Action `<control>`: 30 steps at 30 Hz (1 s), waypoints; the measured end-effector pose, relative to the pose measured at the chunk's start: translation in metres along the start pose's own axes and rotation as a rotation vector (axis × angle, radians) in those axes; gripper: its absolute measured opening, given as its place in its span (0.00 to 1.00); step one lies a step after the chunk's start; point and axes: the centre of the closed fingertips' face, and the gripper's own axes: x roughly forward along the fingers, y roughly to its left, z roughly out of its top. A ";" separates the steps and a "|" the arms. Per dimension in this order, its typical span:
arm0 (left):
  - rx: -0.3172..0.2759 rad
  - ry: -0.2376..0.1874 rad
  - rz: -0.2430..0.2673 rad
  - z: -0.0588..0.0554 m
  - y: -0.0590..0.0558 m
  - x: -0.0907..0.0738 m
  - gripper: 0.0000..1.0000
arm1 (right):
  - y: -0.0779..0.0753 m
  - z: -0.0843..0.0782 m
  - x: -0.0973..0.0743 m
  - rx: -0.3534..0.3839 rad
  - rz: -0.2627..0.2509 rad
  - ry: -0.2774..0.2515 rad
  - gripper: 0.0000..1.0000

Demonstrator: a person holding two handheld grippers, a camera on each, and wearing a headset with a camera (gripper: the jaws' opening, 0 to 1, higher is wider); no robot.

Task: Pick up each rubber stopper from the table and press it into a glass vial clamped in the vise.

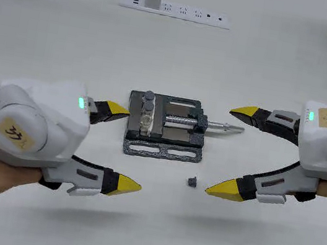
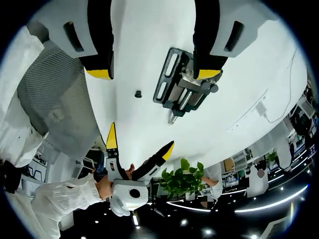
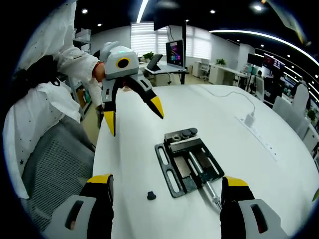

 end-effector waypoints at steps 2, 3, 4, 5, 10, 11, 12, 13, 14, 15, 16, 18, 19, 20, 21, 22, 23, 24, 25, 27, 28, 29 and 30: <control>0.007 0.006 -0.021 0.000 -0.004 0.012 0.56 | 0.001 -0.003 -0.003 0.007 -0.004 -0.003 0.88; 0.006 0.018 -0.036 -0.001 -0.006 0.020 0.53 | 0.001 -0.004 -0.004 0.010 -0.007 -0.005 0.88; 0.014 0.028 -0.052 -0.001 -0.010 0.026 0.50 | 0.002 -0.005 -0.005 0.012 -0.009 -0.007 0.88; 0.025 0.031 -0.062 -0.001 -0.012 0.031 0.48 | 0.002 -0.006 -0.006 0.015 -0.011 -0.009 0.88; 0.065 0.052 -0.119 -0.003 -0.026 0.060 0.37 | 0.003 -0.012 -0.011 0.035 -0.022 -0.019 0.88; 0.070 0.062 -0.126 -0.004 -0.028 0.066 0.35 | 0.004 -0.014 -0.012 0.037 -0.025 -0.020 0.88; 0.074 0.064 -0.130 -0.005 -0.029 0.070 0.33 | 0.004 -0.015 -0.013 0.040 -0.026 -0.022 0.88; 0.079 0.071 -0.135 -0.006 -0.029 0.075 0.31 | 0.005 -0.016 -0.014 0.046 -0.026 -0.024 0.88; 0.083 0.075 -0.141 -0.008 -0.031 0.078 0.29 | 0.005 -0.017 -0.015 0.049 -0.027 -0.025 0.88; 0.086 0.078 -0.145 -0.008 -0.031 0.080 0.28 | 0.005 -0.018 -0.015 0.050 -0.030 -0.024 0.88; 0.092 0.084 -0.146 -0.010 -0.032 0.085 0.26 | 0.005 -0.019 -0.017 0.053 -0.033 -0.025 0.88; 0.093 0.095 -0.150 -0.013 -0.033 0.091 0.24 | 0.004 -0.021 -0.019 0.059 -0.038 -0.027 0.88; 0.093 0.099 -0.150 -0.015 -0.033 0.094 0.23 | 0.004 -0.023 -0.020 0.061 -0.041 -0.026 0.88; 0.091 0.106 -0.149 -0.017 -0.033 0.098 0.22 | 0.003 -0.024 -0.021 0.066 -0.045 -0.026 0.87; 0.093 0.113 -0.149 -0.019 -0.034 0.101 0.21 | 0.003 -0.025 -0.022 0.069 -0.046 -0.028 0.87; 0.093 0.117 -0.151 -0.020 -0.034 0.103 0.20 | 0.003 -0.025 -0.023 0.070 -0.048 -0.028 0.87; 0.093 0.120 -0.154 -0.022 -0.036 0.106 0.19 | 0.003 -0.027 -0.024 0.073 -0.050 -0.025 0.87; 0.092 0.120 -0.156 -0.022 -0.037 0.108 0.19 | 0.003 -0.027 -0.025 0.073 -0.051 -0.024 0.87; 0.091 0.122 -0.156 -0.022 -0.037 0.110 0.18 | 0.003 -0.028 -0.026 0.075 -0.052 -0.025 0.87; 0.089 0.133 -0.158 -0.025 -0.038 0.116 0.18 | 0.002 -0.029 -0.027 0.081 -0.057 -0.025 0.87; 0.089 0.137 -0.157 -0.027 -0.039 0.119 0.17 | 0.002 -0.030 -0.027 0.082 -0.058 -0.025 0.87; 0.090 0.141 -0.159 -0.028 -0.039 0.120 0.17 | 0.003 -0.030 -0.028 0.084 -0.059 -0.025 0.87; 0.090 0.145 -0.160 -0.029 -0.039 0.121 0.16 | 0.003 -0.031 -0.028 0.086 -0.059 -0.026 0.86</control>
